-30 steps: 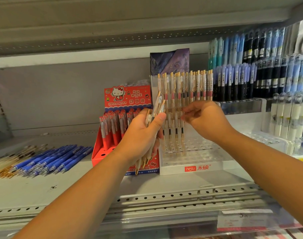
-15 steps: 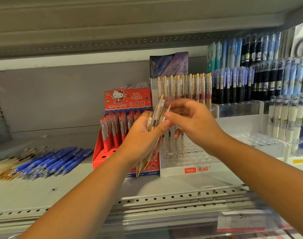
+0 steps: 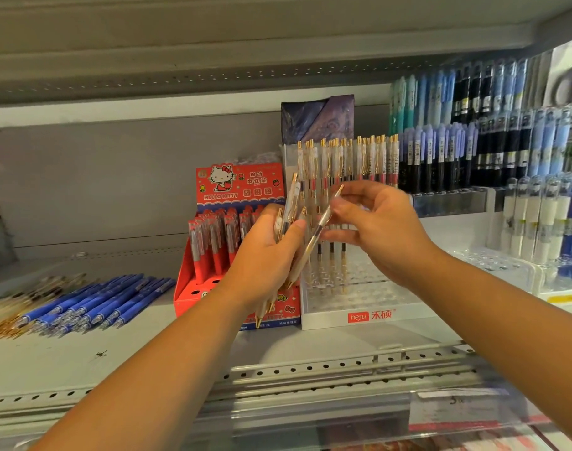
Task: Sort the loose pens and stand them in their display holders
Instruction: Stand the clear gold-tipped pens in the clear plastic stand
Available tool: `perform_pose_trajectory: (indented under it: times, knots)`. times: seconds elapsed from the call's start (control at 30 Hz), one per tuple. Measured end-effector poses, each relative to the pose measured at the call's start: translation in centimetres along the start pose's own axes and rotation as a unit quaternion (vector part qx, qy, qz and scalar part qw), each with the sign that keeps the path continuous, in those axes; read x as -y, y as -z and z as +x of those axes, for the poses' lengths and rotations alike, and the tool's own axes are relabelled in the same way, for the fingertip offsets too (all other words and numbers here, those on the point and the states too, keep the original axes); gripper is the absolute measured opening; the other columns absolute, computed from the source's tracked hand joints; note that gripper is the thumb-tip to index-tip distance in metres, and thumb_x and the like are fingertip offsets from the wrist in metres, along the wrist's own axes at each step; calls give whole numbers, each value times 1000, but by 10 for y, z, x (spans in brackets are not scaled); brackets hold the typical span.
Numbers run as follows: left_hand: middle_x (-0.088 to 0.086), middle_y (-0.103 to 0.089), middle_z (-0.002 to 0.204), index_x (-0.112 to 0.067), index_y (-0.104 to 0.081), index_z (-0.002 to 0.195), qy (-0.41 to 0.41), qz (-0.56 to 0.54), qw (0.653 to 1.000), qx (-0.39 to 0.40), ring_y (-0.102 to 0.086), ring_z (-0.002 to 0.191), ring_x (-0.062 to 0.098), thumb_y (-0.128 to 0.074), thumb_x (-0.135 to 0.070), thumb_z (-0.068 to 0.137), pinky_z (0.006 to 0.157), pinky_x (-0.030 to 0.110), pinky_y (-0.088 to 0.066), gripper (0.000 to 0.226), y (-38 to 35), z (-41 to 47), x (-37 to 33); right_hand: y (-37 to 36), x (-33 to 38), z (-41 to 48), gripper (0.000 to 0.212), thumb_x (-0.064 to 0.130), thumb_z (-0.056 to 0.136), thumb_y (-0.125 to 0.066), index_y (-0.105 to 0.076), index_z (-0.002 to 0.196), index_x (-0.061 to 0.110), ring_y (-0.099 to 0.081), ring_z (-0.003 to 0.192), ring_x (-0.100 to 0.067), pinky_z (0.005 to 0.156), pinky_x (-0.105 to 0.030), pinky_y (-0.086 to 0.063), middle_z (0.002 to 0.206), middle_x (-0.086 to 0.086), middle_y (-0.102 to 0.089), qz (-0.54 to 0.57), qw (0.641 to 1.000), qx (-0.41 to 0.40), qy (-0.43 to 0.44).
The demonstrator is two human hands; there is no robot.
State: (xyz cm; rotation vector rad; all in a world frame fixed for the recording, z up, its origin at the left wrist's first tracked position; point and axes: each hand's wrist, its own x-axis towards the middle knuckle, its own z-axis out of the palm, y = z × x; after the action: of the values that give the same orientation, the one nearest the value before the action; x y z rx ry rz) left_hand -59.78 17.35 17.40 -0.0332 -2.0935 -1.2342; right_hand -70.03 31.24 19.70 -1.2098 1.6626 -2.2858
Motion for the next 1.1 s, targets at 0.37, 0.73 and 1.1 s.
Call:
perform_pose_trajectory:
  times: [0.37, 0.73, 1.1]
  knots:
    - [5, -52, 64, -47, -55, 89, 11, -28, 1000, -8, -44, 47, 21, -46, -16, 101, 40, 31, -41, 35, -1, -2, -2, 38, 3, 19, 20, 9, 90, -68, -62, 99, 26, -70, 82, -13, 56, -23, -58, 94, 6, -67, -142, 978, -123, 90]
    - [13, -65, 72, -26, -56, 100, 13, -22, 1000, -15, -58, 49, 22, -43, -15, 102, 48, 32, -52, 17, 0, -1, 1, 42, -11, 25, 21, 9, 91, -68, -65, 111, 15, -65, 89, -12, 71, -34, -61, 94, 6, -66, -255, 951, -115, 129]
    - [10, -71, 85, -25, -47, 120, 23, -98, 995, 4, -70, 66, 31, -45, -16, 104, 52, 38, -56, 18, -1, 1, 0, 40, -21, 30, 25, 18, 86, -75, -71, 110, 12, -67, 85, -13, 80, -34, -58, 89, 8, -67, -331, 941, -32, 66]
